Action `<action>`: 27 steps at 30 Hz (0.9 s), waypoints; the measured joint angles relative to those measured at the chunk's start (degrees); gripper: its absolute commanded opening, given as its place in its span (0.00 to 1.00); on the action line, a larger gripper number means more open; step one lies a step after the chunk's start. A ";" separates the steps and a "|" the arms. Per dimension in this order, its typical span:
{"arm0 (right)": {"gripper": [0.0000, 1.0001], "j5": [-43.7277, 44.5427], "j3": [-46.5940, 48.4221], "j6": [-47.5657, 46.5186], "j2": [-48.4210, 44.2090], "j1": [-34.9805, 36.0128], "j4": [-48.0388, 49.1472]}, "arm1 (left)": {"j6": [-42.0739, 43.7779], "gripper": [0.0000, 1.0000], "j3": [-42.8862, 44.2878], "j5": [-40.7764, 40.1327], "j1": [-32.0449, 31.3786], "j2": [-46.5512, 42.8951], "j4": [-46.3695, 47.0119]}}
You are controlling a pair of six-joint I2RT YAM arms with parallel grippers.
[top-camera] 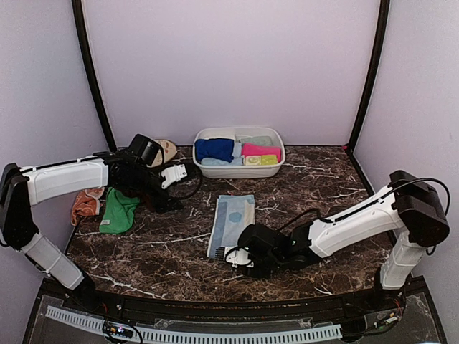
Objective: Roll the towels
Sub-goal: Pick up the towel from the center of the board.
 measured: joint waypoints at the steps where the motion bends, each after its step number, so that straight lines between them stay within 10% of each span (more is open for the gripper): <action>1: 0.43 -0.39 0.02 0.20 0.22 -0.39 0.26 | 0.81 0.84 -0.42 -0.33 0.00 0.00 0.07; 12: 0.00 -6.60 2.75 4.66 3.17 -4.50 -0.20 | 7.17 0.78 -2.34 1.20 0.04 0.46 -1.40; 27: 0.00 -38.51 9.05 19.39 5.60 -17.53 -7.48 | 10.19 0.64 1.36 16.20 -6.47 5.44 -8.76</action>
